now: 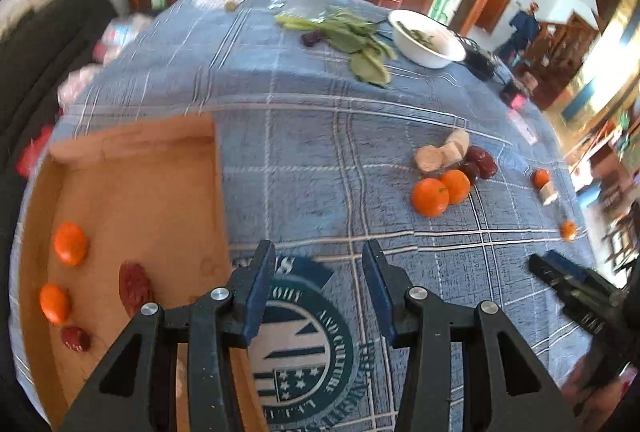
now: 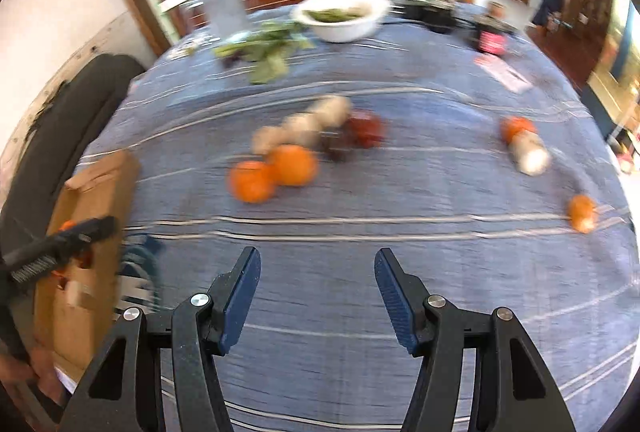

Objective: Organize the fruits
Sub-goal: 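Grasp a tangerine with the left tool while the right tool grasps a pale cylindrical chunk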

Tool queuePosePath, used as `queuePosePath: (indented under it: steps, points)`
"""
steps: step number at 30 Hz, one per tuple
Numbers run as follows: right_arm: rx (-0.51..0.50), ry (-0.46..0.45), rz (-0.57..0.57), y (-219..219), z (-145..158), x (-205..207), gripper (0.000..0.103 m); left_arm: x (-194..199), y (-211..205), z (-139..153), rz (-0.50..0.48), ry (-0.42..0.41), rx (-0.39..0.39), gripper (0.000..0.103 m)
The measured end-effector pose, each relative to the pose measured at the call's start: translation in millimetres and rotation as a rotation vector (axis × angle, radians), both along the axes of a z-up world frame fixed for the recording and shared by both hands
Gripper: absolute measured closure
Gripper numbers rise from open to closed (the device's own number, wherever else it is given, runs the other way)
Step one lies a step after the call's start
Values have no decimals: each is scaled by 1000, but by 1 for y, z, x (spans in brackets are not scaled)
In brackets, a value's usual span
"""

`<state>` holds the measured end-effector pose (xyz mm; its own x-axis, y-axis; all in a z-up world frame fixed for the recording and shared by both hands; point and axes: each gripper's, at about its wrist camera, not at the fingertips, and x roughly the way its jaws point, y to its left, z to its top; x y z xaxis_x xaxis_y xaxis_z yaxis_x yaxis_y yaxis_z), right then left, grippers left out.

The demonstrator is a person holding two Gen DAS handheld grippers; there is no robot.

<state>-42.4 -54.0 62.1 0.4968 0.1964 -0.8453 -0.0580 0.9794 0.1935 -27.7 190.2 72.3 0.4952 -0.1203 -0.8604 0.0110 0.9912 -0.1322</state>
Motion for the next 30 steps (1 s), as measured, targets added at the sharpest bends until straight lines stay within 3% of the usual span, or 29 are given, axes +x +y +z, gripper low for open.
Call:
queuePosePath:
  steps: [2, 8, 14, 21, 30]
  points:
    - [11, 4, -54, -34, -3, -2, 39, 5, -14, 1, -24, -13, 42, 58]
    - [-6, 10, -170, -113, -9, 3, 40, 16, -44, -7, -61, -3, 37, 57]
    - [5, 0, -212, -162, -5, 34, 40, 32, -66, -25, -83, 28, 32, 57]
    - [-11, 32, -156, -169, -20, 88, 40, 53, -89, -50, -131, 67, 49, 57]
    - [-20, 81, -108, -167, -42, 112, 40, 70, -112, -55, -217, 50, 32, 53]
